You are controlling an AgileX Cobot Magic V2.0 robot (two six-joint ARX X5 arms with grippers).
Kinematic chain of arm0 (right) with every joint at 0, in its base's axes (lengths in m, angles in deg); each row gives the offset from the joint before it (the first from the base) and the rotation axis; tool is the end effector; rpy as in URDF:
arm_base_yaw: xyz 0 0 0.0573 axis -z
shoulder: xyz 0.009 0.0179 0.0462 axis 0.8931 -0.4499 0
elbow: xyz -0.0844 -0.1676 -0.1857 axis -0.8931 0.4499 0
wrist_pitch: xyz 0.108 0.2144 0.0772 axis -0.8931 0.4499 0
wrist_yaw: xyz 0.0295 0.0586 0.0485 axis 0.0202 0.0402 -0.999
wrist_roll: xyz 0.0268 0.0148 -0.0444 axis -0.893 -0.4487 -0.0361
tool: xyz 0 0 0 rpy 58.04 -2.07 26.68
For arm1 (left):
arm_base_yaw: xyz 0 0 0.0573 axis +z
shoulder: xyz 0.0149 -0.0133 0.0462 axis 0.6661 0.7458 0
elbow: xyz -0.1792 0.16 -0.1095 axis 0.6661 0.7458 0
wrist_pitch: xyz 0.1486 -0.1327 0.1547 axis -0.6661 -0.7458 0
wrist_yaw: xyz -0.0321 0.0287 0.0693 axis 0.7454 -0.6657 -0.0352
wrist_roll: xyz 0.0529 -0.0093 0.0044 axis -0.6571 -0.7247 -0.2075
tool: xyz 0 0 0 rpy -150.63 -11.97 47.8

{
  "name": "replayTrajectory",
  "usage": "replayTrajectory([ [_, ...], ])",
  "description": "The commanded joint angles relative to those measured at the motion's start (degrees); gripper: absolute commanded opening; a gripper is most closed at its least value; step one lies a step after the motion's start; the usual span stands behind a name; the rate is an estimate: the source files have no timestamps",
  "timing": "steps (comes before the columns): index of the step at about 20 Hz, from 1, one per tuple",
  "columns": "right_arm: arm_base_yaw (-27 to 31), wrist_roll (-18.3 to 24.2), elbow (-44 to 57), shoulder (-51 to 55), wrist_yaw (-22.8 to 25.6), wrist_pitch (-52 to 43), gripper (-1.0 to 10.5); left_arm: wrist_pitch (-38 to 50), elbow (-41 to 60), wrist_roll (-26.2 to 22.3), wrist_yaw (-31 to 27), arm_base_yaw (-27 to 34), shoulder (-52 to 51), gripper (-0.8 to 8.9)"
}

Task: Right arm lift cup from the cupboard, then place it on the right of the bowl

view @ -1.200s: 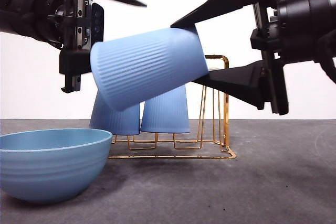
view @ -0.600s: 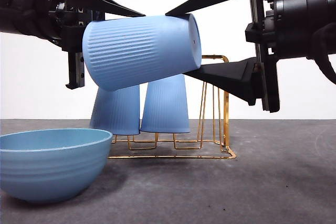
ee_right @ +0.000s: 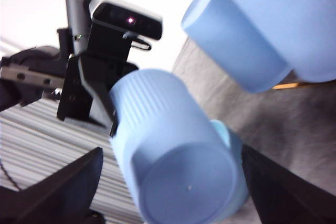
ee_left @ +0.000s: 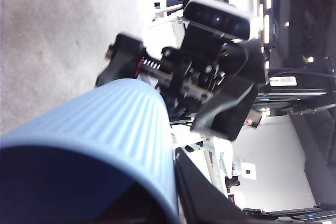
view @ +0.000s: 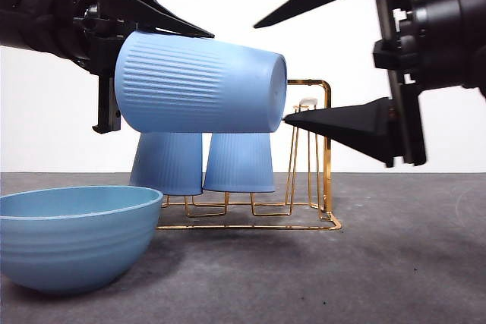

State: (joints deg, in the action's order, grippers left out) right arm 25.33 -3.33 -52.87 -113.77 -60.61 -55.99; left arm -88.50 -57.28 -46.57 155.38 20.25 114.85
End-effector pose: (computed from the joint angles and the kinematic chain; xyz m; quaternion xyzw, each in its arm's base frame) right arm 0.1537 0.1347 0.1740 0.4253 0.2743 0.4362 0.7441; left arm 0.2670 -0.1356 0.2194 -0.3048 0.5179 -0.5975 0.5310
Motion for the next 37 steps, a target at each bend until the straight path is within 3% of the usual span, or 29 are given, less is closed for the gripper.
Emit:
replayTrajectory([
  [1, 1.01, 2.99, -0.17, 2.23, -0.44, 4.48, 4.2, 0.11, -0.74, 1.64, -1.57, -1.09, -0.11, 0.08],
  [8, 3.17, 6.78, -0.2, 12.52, 0.35, 21.03, 4.2, -0.57, -1.97, 5.68, -10.45, -3.87, -0.11, 0.09],
  [13, 3.63, 8.87, -1.11, 21.51, 2.73, 33.79, 4.2, -4.48, -5.66, 5.57, -18.36, -6.62, -0.09, 0.09],
  [17, 3.63, 13.09, -4.61, 28.92, 5.25, 47.98, 4.0, -7.37, -9.44, 5.46, -23.82, -9.4, -0.07, 0.09],
  [23, 3.13, 24.48, -17.29, 42.47, 14.82, 81.99, 3.9, -15.74, -19.02, 3.56, -38.1, -16.79, 2.75, 0.09],
  [28, 2.43, 30.18, -25.59, 50.25, 22.91, 101.61, 3.8, -25.73, -28.79, -0.66, -51.69, -22.47, 10.95, 0.09],
  [32, 2.45, 33.31, -31.43, 52.11, 27.34, 111.78, 3.8, -31.95, -35.85, -3.69, -63.67, -26.88, 17.38, 0.09],
  [37, 2.43, 34.32, -33.09, 52.11, 28.2, 113.74, 3.8, -38.51, -42.05, -6.25, -74.71, -32.22, 23.04, 0.09],
])
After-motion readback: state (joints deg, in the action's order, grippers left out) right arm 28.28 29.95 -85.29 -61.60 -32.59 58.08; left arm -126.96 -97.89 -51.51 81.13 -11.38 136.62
